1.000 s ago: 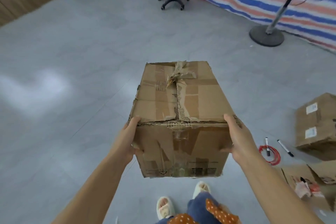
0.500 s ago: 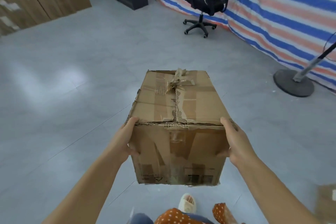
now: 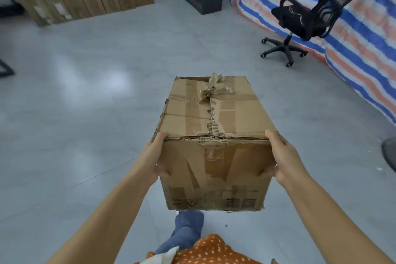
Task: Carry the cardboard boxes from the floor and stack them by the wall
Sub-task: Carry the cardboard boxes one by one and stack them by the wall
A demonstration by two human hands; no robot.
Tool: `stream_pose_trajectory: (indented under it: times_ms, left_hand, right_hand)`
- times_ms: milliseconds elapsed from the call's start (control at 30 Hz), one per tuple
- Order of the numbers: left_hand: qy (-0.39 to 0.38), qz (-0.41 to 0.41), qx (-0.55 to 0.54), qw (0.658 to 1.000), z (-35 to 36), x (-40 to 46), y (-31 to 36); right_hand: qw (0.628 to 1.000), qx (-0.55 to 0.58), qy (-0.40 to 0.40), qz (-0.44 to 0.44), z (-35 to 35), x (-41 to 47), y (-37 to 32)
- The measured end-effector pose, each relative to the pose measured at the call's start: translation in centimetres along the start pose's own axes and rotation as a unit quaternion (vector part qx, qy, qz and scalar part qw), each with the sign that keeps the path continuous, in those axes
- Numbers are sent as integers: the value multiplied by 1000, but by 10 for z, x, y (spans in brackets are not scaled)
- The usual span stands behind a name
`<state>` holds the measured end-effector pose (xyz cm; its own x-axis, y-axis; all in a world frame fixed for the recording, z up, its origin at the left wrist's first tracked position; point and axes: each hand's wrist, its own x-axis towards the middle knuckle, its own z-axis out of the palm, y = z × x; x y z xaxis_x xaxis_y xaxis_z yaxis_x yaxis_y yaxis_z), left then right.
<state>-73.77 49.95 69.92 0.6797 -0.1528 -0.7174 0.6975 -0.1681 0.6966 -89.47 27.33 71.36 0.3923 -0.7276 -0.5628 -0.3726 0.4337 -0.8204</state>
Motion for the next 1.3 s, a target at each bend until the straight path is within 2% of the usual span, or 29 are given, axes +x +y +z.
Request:
stream_pose_trajectory:
  times_ms: [233, 467, 700, 1033, 1300]
  left_hand:
    - [7, 19, -6, 1000, 6, 95, 132]
    - [20, 31, -8, 999, 24, 172, 220]
    - [46, 39, -18, 998, 79, 268, 306]
    - [82, 27, -56, 995, 174, 390, 436]
    - [101, 28, -62, 993, 204, 489, 531]
  right_hand:
    - [1000, 5, -7, 6, 106, 84, -88]
    - [1000, -12, -26, -10, 179, 169, -160]
    - [999, -19, -48, -14, 238, 291, -235]
    - [993, -36, -108, -28, 313, 464, -379]
    - [991, -70, -113, -19, 393, 572, -450]
